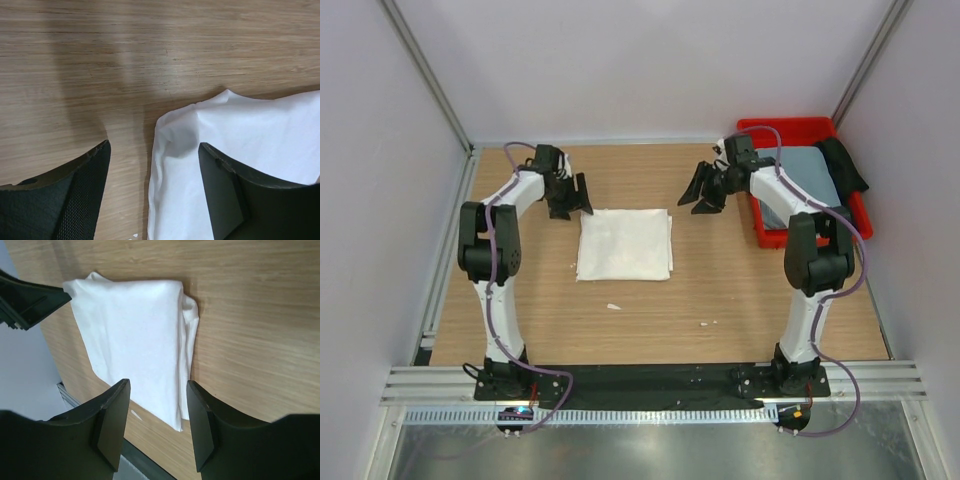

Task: Fold and stack the t-shirts
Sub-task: Neatly place the folded tshirt to the corner

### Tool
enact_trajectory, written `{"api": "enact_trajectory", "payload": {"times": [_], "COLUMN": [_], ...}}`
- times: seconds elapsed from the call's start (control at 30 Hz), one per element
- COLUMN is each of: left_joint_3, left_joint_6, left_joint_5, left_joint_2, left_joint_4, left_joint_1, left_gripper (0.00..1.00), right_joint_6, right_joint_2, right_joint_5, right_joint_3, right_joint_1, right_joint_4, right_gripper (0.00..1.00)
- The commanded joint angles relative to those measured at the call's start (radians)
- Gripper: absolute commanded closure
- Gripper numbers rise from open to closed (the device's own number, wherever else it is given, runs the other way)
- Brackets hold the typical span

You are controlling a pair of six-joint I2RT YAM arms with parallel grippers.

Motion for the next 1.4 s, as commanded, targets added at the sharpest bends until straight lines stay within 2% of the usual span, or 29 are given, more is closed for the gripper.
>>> {"api": "enact_trajectory", "payload": {"times": [0.0,0.2,0.57,0.73,0.83,0.87,0.9,0.97,1.0,1.07,1.2,1.37], "left_joint_3": [0.016,0.009,-0.043,-0.037,-0.048,-0.054,-0.054,-0.066,-0.07,-0.082,-0.154,-0.37], "left_joint_6": [0.058,0.057,0.003,-0.064,-0.064,-0.064,-0.066,-0.083,-0.09,-0.109,-0.173,-0.274], "left_joint_5": [0.005,-0.028,0.043,0.097,0.066,0.06,0.055,0.051,0.051,0.043,0.029,0.009], "left_joint_2": [0.023,0.056,0.088,0.12,0.114,0.113,0.111,0.109,0.108,0.094,0.044,-0.084], "left_joint_4": [0.031,0.032,0.051,0.06,0.062,0.062,0.06,0.06,0.06,0.058,0.055,0.103], "left_joint_1": [-0.022,-0.054,-0.074,-0.076,-0.082,-0.079,-0.076,-0.061,-0.053,-0.033,0.025,0.112], "left_gripper": [0.28,0.31,0.41,0.55,0.6,0.64,0.73,0.81,0.9,1.0,1.0,1.0], "right_joint_6": [-0.06,-0.066,-0.063,-0.066,-0.067,-0.069,-0.069,-0.071,-0.072,-0.074,-0.074,-0.061], "right_joint_2": [-0.089,-0.143,-0.134,-0.134,-0.137,-0.138,-0.14,-0.142,-0.142,-0.143,-0.154,-0.184], "right_joint_5": [0.001,-0.019,-0.048,-0.054,-0.054,-0.056,-0.056,-0.057,-0.057,-0.065,-0.079,-0.09], "right_joint_3": [-0.079,-0.188,-0.19,-0.205,-0.219,-0.222,-0.226,-0.231,-0.236,-0.239,-0.246,-0.265], "right_joint_1": [0.006,0.005,0.005,0.006,0.005,0.005,0.005,0.006,0.006,0.006,0.008,0.018], "right_joint_4": [-0.012,0.018,0.047,0.058,0.067,0.067,0.069,0.069,0.069,0.067,0.063,0.057], "right_gripper": [0.45,0.46,0.46,0.47,0.47,0.47,0.47,0.47,0.47,0.47,0.47,0.47]}}
